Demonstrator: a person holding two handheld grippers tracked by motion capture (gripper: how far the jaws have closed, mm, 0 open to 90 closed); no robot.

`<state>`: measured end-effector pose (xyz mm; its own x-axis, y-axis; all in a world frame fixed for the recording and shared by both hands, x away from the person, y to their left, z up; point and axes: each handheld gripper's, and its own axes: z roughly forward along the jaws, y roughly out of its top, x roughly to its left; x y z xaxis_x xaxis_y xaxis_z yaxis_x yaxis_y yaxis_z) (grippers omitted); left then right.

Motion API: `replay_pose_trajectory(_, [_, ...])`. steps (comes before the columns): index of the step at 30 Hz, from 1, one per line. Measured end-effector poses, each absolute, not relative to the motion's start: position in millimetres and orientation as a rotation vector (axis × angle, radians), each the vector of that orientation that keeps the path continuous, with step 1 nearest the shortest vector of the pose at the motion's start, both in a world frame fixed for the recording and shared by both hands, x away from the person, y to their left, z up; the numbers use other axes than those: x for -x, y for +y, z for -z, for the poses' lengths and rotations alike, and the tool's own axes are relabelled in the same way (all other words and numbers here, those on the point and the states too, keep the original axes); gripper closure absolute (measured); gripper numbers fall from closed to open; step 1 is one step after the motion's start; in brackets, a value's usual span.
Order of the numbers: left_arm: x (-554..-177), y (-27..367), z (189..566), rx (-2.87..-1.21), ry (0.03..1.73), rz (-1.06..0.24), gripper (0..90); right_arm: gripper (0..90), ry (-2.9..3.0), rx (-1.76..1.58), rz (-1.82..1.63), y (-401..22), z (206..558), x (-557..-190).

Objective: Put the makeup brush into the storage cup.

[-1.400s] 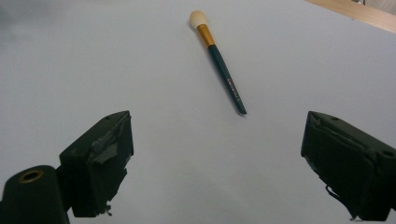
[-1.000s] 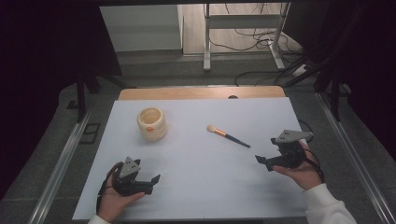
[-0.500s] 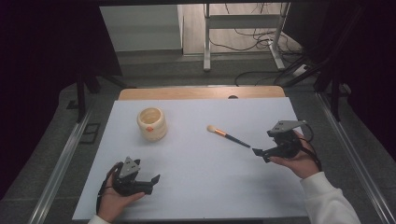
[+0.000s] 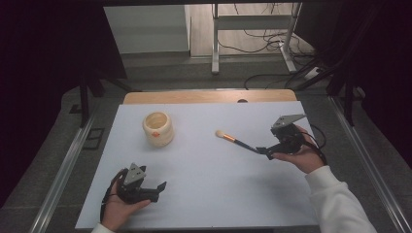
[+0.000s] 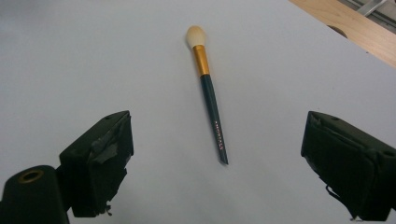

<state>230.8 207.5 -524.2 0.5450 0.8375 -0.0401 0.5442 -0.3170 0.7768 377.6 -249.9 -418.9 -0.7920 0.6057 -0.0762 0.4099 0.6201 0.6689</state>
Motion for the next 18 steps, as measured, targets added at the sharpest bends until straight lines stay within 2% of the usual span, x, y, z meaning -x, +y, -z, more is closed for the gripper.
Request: replay_pose_trajectory(18, [-231,207,525,-2.014,1.114,-0.482,6.3,10.4,2.594,-0.828,-0.905,-235,424,-407])
